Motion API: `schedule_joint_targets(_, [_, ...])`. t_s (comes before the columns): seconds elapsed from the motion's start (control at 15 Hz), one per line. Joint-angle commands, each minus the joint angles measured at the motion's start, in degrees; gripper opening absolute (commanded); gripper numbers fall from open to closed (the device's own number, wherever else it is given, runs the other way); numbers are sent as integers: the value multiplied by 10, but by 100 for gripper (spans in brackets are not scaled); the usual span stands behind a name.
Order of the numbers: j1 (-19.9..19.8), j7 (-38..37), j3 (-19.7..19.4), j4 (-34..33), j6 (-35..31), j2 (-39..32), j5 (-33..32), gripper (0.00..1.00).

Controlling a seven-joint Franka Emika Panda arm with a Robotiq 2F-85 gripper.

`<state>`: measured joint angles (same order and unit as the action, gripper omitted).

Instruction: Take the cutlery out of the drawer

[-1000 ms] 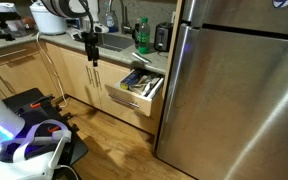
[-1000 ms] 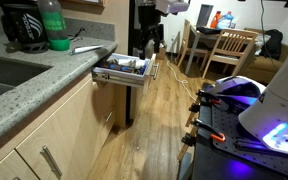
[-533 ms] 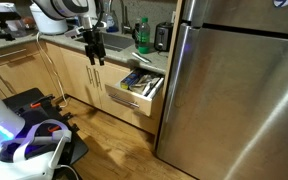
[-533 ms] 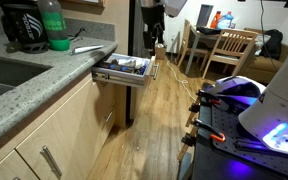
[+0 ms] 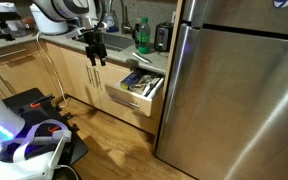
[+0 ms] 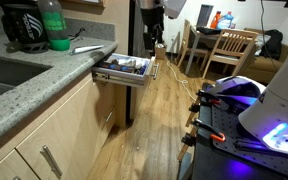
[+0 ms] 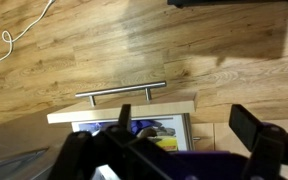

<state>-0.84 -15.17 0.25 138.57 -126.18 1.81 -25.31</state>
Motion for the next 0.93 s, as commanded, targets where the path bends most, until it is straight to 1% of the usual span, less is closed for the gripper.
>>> schedule_joint_targets(0.0, [-13, 12, -15, -26, -44, -46, -39, 100])
schedule_joint_targets(0.2, [-24, 24, -38, -44, -90, -85, -53, 100])
schedule_joint_targets(0.33, [-29, 27, -56, -60, -110, -116, -77, 100])
schedule_joint_targets(0.4, [-28, 8, -69, -71, -106, -131, -114, 100])
schedule_joint_targets(0.67, [-29, 10, -105, -92, -130, -164, -236, 100])
schedule_joint_targets(0.8, [-34, 9, -114, -96, -166, -170, -293, 100])
schedule_joint_targets(0.87, [-42, 17, -114, -92, -201, -168, -308, 100])
